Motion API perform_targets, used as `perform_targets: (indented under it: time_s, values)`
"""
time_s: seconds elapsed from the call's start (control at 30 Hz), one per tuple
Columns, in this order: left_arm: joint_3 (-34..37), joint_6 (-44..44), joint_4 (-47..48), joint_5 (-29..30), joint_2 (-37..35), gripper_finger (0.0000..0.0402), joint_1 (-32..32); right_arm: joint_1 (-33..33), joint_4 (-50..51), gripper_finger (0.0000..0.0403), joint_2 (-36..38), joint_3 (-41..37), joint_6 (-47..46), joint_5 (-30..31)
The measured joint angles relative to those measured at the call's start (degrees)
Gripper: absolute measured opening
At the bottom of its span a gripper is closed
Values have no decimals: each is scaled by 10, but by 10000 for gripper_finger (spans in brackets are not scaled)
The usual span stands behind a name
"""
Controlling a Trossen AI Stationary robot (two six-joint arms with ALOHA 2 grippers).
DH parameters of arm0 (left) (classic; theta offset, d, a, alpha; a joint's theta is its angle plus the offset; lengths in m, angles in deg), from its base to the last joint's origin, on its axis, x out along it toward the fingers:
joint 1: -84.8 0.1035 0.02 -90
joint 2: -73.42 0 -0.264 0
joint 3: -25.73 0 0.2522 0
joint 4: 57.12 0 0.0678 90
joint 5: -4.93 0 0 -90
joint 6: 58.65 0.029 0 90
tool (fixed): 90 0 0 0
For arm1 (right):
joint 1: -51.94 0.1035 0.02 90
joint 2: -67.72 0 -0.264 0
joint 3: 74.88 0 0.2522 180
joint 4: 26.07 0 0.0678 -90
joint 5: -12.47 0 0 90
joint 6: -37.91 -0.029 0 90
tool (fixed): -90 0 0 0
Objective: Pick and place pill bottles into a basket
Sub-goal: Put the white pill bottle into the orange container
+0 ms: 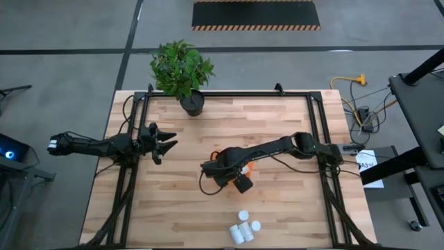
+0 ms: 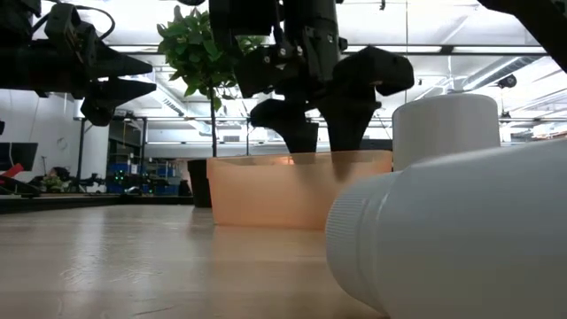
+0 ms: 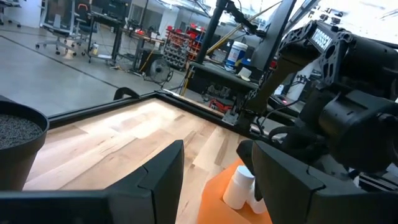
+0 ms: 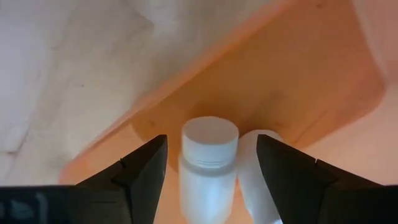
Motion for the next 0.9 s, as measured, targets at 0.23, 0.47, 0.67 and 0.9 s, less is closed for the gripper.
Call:
perform_targets:
  time_s: [0.23, 0.47, 0.67, 0.9]
  values:
    - [0, 0, 0, 0, 0, 173, 0, -3, -10, 236, 0, -23, 6, 0]
    - [0, 0, 0, 0, 0, 173, 0, -3, -21, 226, 0, -42, 7, -1]
    - [0, 0, 0, 0, 0, 173, 0, -3, -31, 195, 0, -53, 8, -1]
    - [0, 0, 0, 0, 0, 173, 0, -3, -32, 131, 0, -57, -4, -1]
